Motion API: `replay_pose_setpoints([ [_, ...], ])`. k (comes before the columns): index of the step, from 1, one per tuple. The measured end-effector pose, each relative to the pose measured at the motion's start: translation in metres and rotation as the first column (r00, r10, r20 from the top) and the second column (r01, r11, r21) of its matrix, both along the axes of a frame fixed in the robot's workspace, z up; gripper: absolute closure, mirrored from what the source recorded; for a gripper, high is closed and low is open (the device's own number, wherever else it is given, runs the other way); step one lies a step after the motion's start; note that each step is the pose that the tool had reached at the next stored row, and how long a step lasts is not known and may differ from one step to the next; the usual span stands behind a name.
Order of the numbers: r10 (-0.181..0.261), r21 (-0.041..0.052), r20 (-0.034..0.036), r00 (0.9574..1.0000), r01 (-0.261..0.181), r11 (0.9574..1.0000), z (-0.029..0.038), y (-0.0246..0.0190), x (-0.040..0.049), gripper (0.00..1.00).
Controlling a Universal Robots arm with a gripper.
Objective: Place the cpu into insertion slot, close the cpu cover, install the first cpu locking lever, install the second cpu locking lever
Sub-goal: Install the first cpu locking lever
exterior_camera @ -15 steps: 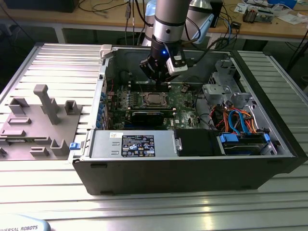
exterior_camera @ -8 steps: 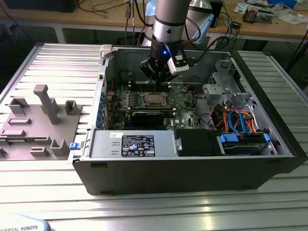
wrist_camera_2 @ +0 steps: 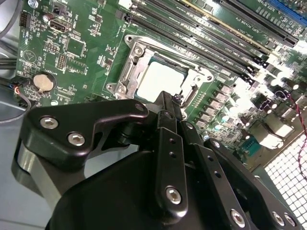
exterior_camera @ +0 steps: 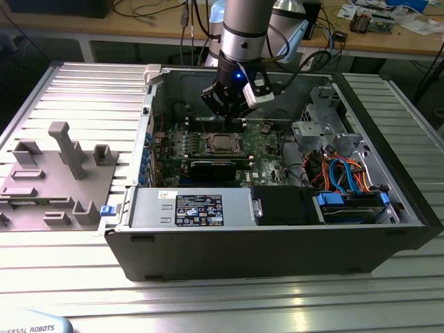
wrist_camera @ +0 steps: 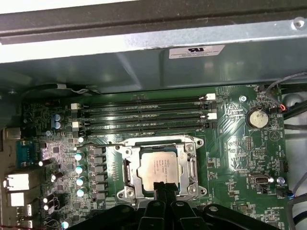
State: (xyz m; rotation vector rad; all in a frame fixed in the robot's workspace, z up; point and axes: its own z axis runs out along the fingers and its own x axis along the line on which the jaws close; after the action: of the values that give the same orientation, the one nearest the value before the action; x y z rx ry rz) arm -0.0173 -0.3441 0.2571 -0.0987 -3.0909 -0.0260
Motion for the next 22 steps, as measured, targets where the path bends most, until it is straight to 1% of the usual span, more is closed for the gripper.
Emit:
replay_pose_setpoints([
  [2,0.017,0.0000,-0.0001,0.9998,-0.017,0.9998,0.0000,0.0000,0.0000,0.89],
  [11,0.050,0.0000,-0.0001,0.9987,-0.050,0.9987,0.0000,0.0000,0.0000,0.89],
  [13,0.064,0.0009,0.0000,0.9979,-0.064,0.9979,0.0000,0.0000,0.0000,0.89],
  [14,0.066,0.0022,0.0000,0.9978,-0.066,0.9978,0.0000,0.0001,-0.0001,0.89],
  [22,0.072,0.0023,0.0000,0.9974,-0.072,0.9974,0.0000,0.0000,-0.0001,0.89],
])
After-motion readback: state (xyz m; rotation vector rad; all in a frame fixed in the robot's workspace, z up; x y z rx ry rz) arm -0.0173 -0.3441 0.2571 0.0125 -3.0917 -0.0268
